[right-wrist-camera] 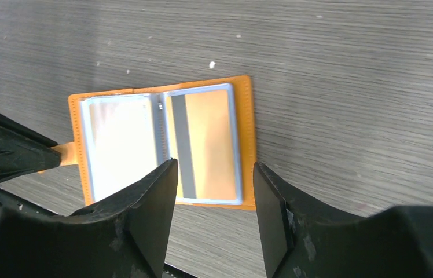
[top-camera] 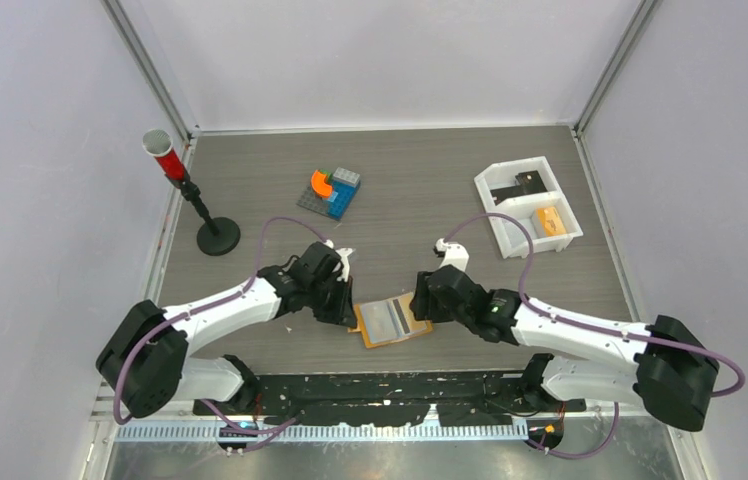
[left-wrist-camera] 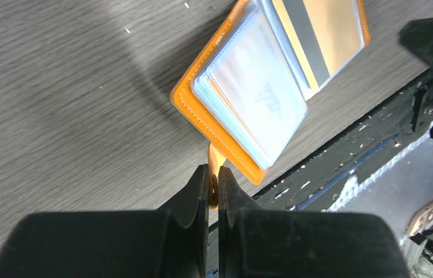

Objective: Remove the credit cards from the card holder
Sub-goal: Remove the credit card from the card holder.

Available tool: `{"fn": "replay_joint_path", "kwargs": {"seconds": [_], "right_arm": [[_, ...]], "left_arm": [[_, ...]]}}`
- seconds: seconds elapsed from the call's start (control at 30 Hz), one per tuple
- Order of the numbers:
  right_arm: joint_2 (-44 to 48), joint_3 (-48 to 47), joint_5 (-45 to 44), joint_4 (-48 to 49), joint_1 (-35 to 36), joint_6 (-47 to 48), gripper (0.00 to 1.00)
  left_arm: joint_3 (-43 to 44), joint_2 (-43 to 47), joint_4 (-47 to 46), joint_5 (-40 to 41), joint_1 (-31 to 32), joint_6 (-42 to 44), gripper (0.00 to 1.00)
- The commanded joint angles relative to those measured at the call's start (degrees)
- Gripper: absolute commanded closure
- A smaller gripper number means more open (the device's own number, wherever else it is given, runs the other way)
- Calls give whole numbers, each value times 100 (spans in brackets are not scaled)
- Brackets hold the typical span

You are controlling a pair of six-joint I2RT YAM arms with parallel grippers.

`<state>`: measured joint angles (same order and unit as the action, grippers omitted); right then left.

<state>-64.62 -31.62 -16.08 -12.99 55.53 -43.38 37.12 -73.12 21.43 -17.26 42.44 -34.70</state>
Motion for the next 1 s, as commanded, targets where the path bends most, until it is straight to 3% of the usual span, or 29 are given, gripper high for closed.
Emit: {"fn": "replay_joint_path", "kwargs": {"seconds": [0.0,0.13,0.3,0.43,0.57,0.97], "right_arm": [[532,97,-97,-321,-217,81,44],[794,26,226,-251,-276,144,49],[603,47,916,272,-436,204,54],[481,274,1433,830,-676,189,61],[400,595,2125,1734,-854,86,67],[-331,897,2423,2309,-1197,129,71]], "left_arm": [[347,-49,402,364,28,212,100],[459,-1,555,665,19,134,94],[588,275,584,963,19,-122,72],[587,551,161,747,138,-297,60],[739,456,-103,566,320,-318,59],[369,-734,-2101,-67,340,-896,60]]}}
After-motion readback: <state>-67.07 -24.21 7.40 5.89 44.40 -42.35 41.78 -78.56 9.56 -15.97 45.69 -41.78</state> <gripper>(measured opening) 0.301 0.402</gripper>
